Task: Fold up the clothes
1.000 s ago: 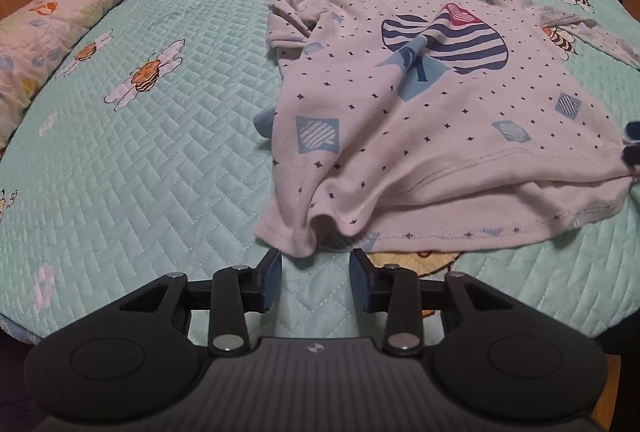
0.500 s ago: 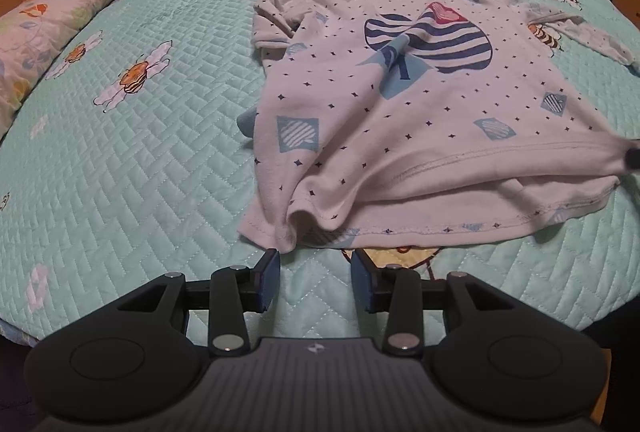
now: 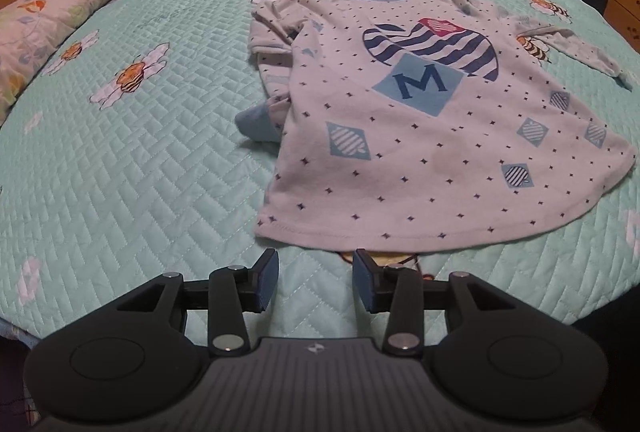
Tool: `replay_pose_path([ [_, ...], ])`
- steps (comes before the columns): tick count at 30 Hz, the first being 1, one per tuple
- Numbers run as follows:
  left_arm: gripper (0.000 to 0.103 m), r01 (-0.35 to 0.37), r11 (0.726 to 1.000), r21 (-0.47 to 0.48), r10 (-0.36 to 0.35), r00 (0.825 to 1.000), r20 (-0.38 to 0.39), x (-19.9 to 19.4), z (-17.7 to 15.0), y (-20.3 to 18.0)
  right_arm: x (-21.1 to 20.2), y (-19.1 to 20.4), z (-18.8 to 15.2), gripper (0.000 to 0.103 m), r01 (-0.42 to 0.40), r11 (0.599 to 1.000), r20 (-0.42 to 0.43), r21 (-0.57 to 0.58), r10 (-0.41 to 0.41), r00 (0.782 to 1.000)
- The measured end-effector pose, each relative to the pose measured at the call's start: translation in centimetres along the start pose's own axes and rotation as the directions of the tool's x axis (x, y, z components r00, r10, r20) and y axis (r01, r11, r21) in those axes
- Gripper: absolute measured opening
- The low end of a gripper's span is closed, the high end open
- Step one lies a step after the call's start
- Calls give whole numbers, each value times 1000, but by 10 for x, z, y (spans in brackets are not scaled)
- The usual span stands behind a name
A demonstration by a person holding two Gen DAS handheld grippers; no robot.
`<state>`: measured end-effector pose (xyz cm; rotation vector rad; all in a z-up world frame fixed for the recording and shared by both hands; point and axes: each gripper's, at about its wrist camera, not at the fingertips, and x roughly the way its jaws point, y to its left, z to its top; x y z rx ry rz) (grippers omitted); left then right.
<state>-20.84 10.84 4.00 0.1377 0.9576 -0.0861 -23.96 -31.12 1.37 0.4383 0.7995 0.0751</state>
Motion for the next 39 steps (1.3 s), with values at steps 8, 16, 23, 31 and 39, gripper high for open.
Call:
replay_pose_path([
  [8,46,-26,997,-72,25,1000,-15,4,-4,22,12,45,-7,40,-11,933,-23,-361,2,1000],
  [16,46,-49,999,-17,50,998,42,11,-11,33,32,49,-4,41,8,935,-3,-354,-10,1000],
  [23,46,-45,987,156,26,992,123,24,-7,23,38,47,-12,45,-1,939,-3,-343,0,1000],
  [31,37,13,977,211,-49,984,170,28,-8,22,42,57,-17,68,-4,924,-6,-382,2,1000],
  [39,8,113,982,153,-138,976,168,28,3,22,42,55,-15,63,-17,932,-9,-363,15,1000],
])
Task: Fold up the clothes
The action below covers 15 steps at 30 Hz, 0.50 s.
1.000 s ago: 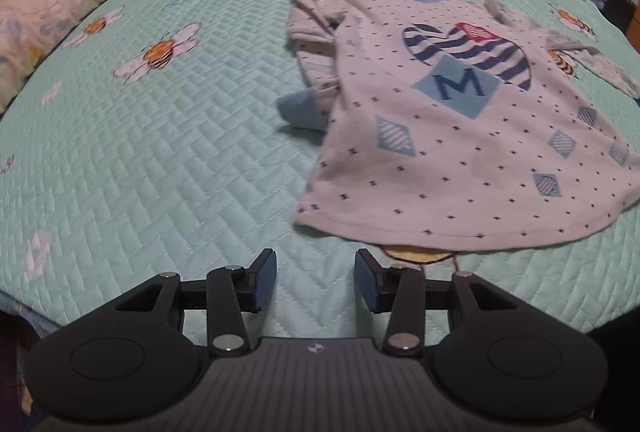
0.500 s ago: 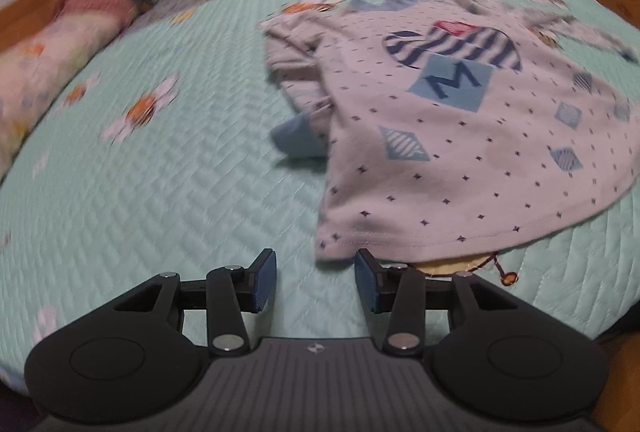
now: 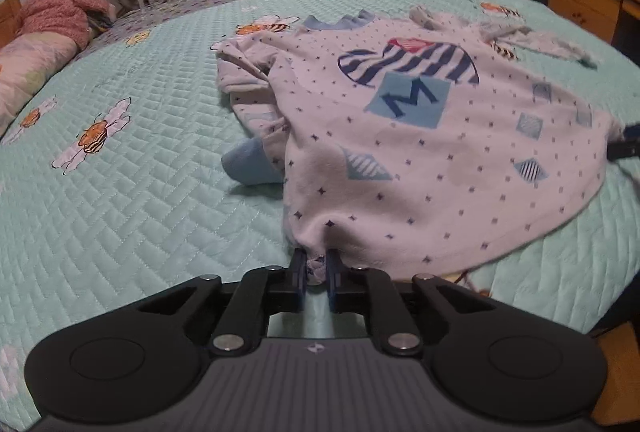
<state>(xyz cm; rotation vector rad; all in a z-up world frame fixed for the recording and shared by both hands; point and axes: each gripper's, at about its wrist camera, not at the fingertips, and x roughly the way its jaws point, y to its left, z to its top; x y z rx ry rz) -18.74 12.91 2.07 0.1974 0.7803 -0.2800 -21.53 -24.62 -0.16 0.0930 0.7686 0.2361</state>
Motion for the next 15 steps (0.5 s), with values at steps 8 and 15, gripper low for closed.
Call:
replay_pose_path([
  [8,7,195,945,-263,-136,964,227,-73,67,16,-24,-45,30,12,-241,888,99,392,220,971],
  [15,7,280,847,-452,-148,941,304,-94,129,55,-43,-80,73,12,-532,514,373,673,385,844],
])
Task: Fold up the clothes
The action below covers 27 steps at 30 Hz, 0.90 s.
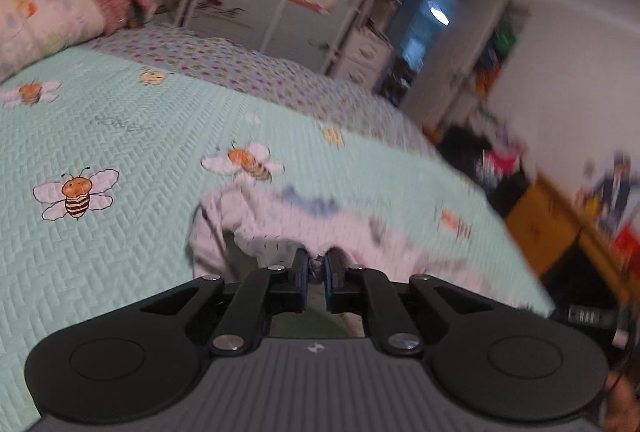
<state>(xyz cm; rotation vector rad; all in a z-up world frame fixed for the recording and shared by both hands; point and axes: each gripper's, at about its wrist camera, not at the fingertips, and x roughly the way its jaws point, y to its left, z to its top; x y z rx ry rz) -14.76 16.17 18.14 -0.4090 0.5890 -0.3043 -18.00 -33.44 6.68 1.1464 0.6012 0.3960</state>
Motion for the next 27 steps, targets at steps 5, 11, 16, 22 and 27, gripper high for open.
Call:
replay_pose_path([
  [5,7,17,999,-29,-18,1000,-22,-11,9,-7,-12,10,10,12,-70,994,23,83,68,997],
  [11,7,-11,999,-45,6,995,-102,-15,-11,4,-20,0,5,12,-9,996,-11,88,10,1000],
  [16,9,-156,988,10,154,959,-238,9,-54,31,-22,-34,1,18,131,989,-4,75,-131,991],
  [22,10,-372,925,84,375,849,-373,42,-106,77,-23,-74,-11,24,458,880,30,-126,-458,888],
  [27,35,-378,920,104,390,851,-352,26,-109,77,-37,-59,-26,31,448,852,40,-271,-455,889],
])
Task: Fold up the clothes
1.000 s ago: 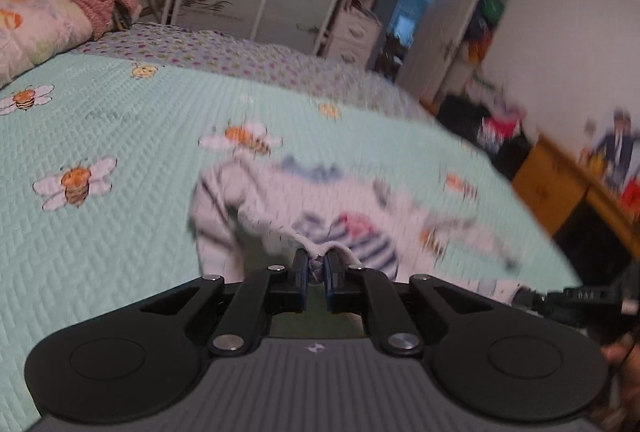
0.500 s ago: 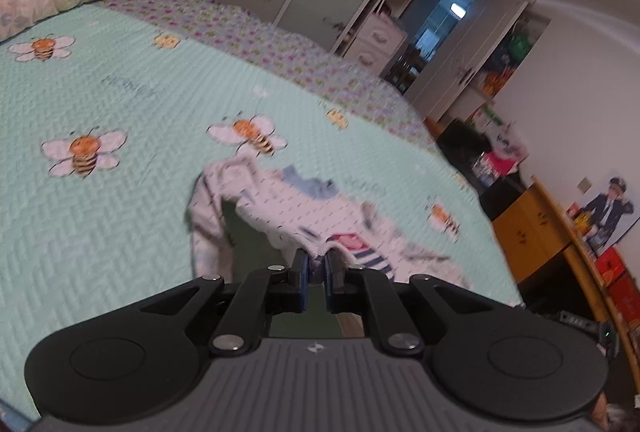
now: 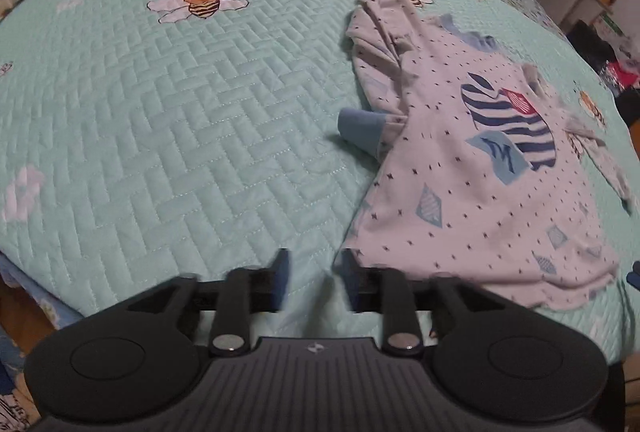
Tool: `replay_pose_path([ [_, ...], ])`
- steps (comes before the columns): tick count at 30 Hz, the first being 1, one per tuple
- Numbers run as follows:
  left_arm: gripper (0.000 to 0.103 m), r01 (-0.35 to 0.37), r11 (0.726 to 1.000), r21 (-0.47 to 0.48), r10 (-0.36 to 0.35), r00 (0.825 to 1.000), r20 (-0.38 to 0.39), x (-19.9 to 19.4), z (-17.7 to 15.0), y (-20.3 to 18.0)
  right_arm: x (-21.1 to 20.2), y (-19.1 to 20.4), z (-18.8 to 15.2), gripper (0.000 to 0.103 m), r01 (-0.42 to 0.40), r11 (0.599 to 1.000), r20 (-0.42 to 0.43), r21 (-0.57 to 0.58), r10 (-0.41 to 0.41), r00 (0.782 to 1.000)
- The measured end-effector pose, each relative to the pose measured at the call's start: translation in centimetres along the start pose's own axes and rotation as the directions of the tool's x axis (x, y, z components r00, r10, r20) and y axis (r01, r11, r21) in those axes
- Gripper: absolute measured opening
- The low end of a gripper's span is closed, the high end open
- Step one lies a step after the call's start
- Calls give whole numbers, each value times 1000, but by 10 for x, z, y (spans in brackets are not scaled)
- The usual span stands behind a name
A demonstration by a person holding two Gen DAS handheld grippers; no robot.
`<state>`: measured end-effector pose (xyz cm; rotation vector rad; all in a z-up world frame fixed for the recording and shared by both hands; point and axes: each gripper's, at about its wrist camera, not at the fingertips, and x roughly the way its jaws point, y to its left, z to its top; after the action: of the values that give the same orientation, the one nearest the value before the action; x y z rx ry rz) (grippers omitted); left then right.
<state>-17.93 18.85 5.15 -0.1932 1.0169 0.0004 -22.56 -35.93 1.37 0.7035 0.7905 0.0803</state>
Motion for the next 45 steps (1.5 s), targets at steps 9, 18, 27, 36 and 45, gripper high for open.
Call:
replay_pose_path([
  [9,35,124,849,514,-196,976,89,-31,-51,-95,7,109,-69,46,-133,757,-129,-640,65,990],
  [18,35,19,607,794,-172,979,109,16,-91,-158,38,148,-143,46,-22,175,-45,-984,-131,990],
  [27,27,40,591,806,-186,979,88,25,-84,-172,58,157,-142,31,-4,143,-19,-990,-106,994],
  [36,0,158,661,734,-273,961,39,3,-67,-162,38,157,-119,2,-37,312,-56,-949,-51,997],
  [45,0,249,567,785,-225,964,-144,13,-87,-156,35,142,-113,1,-158,371,-216,-915,-119,969],
])
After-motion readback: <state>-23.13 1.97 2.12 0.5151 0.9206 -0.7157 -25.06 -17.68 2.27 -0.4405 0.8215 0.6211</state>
